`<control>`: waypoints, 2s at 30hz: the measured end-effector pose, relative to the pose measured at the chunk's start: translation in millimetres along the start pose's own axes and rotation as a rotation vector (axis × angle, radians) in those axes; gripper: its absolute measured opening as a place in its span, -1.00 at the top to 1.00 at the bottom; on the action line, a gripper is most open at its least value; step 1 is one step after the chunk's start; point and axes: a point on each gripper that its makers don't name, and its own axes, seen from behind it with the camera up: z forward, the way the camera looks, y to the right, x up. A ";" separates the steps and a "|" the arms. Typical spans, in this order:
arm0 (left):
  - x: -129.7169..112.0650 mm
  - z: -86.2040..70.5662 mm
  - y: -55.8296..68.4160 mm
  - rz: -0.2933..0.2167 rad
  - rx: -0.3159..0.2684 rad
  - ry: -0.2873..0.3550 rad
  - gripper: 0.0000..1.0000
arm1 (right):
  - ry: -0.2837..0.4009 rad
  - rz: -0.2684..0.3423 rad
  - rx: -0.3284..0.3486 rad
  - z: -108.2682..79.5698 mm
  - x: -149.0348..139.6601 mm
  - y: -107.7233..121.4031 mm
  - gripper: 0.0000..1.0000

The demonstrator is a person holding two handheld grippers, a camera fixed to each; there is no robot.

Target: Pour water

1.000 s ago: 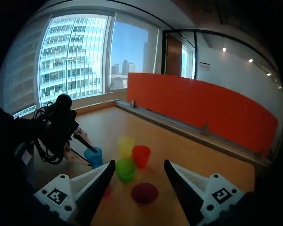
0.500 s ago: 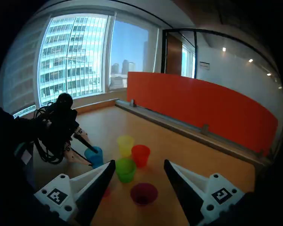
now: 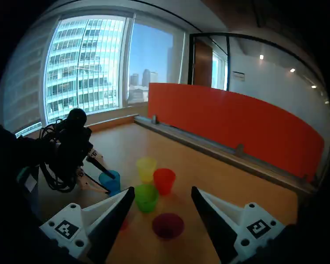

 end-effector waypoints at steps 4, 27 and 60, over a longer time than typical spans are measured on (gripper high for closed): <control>0.2 -1.2 0.1 0.006 -0.001 0.003 -0.66 | -0.001 0.002 0.002 0.1 -0.7 -0.6 -1.00; 56.8 -52.4 -8.2 0.001 0.046 0.196 -0.66 | -0.018 -0.007 0.006 8.8 -1.2 -4.1 -1.00; 165.9 -157.4 -8.7 0.018 0.093 0.592 -0.66 | -0.062 -0.027 0.039 32.6 -11.0 -17.8 -1.00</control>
